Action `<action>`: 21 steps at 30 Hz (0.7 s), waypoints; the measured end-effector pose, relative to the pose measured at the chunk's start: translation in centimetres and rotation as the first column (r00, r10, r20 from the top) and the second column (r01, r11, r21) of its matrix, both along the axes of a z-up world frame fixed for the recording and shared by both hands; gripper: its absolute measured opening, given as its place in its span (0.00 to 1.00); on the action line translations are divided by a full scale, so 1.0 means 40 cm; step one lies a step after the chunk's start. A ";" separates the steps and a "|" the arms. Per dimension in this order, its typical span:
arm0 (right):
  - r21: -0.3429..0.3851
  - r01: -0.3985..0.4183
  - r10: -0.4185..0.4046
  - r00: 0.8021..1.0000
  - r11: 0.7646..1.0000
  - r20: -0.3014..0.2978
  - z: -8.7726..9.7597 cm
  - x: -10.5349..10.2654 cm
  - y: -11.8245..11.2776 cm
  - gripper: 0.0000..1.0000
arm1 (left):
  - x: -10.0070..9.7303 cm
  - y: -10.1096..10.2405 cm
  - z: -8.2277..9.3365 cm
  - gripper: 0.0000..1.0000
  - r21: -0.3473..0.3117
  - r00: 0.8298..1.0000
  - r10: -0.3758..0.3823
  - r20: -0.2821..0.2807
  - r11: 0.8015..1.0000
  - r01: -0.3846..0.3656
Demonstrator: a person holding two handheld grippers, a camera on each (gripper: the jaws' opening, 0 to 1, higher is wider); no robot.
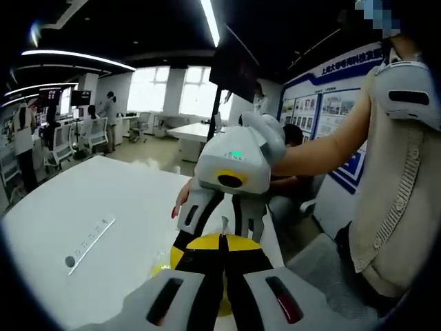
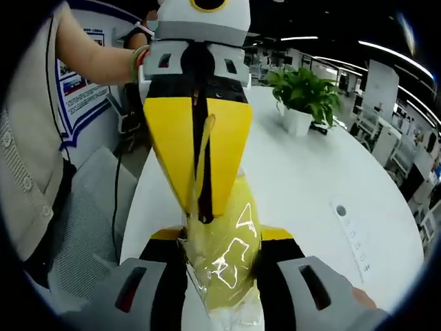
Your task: Compare the silicone blocks by pressing each to a similar depth, holding the contact briefly, and releasing to observe deformation and rebound differences across the visible hardness samples.
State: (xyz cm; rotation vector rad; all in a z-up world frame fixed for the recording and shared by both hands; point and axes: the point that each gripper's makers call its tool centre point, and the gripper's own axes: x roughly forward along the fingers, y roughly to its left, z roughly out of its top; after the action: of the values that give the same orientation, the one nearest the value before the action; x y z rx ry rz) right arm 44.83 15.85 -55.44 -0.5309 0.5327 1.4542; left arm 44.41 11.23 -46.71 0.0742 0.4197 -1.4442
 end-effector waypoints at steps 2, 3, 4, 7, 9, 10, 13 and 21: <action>-0.005 -0.010 0.010 1.000 1.000 0.028 0.001 0.000 -0.002 0.28 | -0.007 0.001 -0.001 0.00 0.011 1.000 -0.009 0.008 1.000 0.009; -0.011 -0.009 0.009 1.000 1.000 0.023 0.000 -0.003 -0.003 0.27 | -0.010 0.001 -0.001 0.00 0.014 1.000 -0.010 0.015 1.000 0.010; -0.013 -0.002 0.002 0.999 1.000 0.035 0.002 -0.004 -0.003 0.26 | -0.012 0.001 0.000 0.00 0.012 1.000 -0.008 0.015 1.000 0.008; -0.008 0.002 -0.002 0.999 1.000 0.043 0.009 -0.014 0.001 0.22 | -0.025 0.007 0.008 0.00 0.000 1.000 0.003 0.018 1.000 -0.003; 0.003 -0.013 0.013 0.999 1.000 0.033 0.013 -0.031 0.008 0.19 | -0.036 0.011 0.012 0.00 -0.002 1.000 0.000 0.016 1.000 0.000; 0.004 -0.014 0.014 0.999 1.000 0.034 0.012 -0.035 0.011 0.18 | -0.041 0.012 0.012 0.00 0.002 1.000 -0.002 0.018 1.000 0.002; 0.007 -0.040 0.040 0.998 0.999 0.044 0.016 -0.049 0.019 0.15 | -0.055 0.018 0.016 0.00 0.007 0.999 0.000 0.039 1.000 -0.001; -0.003 -0.101 0.102 0.994 0.995 0.050 0.017 -0.084 0.031 0.07 | -0.077 0.027 0.018 0.00 0.001 0.999 0.008 0.045 1.000 -0.008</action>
State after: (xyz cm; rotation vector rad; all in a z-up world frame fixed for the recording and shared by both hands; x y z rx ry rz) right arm 41.46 17.09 -54.75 -0.6011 0.4721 1.5331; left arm 41.31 12.31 -46.01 0.1062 0.3838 -1.4317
